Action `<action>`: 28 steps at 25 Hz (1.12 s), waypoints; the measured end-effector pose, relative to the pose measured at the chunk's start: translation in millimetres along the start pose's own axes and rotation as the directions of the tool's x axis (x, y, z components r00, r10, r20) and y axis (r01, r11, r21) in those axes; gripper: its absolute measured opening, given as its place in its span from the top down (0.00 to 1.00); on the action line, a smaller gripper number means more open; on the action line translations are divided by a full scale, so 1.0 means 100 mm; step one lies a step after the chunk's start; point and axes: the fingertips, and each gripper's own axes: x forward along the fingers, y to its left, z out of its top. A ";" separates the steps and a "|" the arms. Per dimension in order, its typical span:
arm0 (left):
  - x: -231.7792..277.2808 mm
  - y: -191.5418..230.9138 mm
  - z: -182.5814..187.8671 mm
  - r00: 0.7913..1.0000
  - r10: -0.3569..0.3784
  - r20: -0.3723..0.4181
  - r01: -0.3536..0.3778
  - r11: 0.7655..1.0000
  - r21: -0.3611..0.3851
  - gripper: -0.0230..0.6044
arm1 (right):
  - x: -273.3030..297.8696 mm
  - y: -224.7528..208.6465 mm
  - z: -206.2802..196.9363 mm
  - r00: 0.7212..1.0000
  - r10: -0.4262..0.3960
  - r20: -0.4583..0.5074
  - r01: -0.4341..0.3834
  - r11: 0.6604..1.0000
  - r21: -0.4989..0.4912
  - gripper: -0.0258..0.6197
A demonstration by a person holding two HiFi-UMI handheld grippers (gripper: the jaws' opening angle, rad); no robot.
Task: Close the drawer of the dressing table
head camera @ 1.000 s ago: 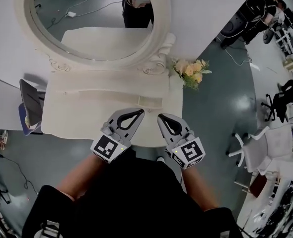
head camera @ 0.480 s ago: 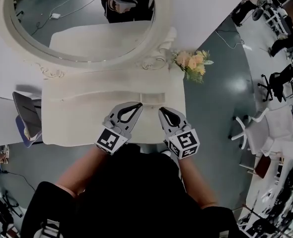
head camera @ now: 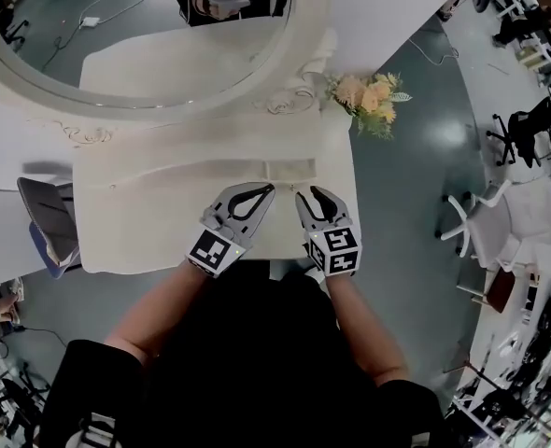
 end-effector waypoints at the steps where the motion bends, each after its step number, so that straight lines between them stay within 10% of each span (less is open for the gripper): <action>1: 0.02 0.01 -0.04 1.000 -0.003 -0.002 0.003 1.000 0.001 0.97 | 0.04 -0.01 -0.06 1.000 -0.007 -0.015 0.007 1.000 0.012 0.76; 28: 0.21 0.21 -0.76 0.995 -0.022 -0.102 0.020 0.999 -0.027 0.97 | 0.94 -0.31 -1.24 0.942 -0.118 -0.315 0.184 0.964 0.190 0.61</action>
